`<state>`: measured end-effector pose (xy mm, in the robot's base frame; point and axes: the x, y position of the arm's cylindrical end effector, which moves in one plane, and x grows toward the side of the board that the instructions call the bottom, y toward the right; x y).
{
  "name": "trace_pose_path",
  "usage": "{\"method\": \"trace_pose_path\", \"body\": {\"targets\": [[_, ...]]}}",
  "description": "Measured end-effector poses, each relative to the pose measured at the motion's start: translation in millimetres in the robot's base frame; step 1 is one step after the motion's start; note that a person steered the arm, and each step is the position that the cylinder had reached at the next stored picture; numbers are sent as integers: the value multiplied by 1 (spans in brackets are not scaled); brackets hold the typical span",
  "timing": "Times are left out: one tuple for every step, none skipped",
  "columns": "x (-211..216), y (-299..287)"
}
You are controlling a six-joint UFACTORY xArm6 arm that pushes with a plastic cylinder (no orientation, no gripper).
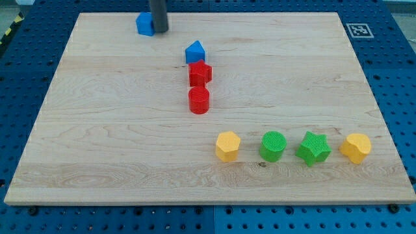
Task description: Point at the red star
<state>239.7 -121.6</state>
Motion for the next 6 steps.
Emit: {"method": "trace_pose_path", "body": {"targets": [[-18,-36],[-17,-25],[-7,80],[29,153],[93,160],[118,154]]}}
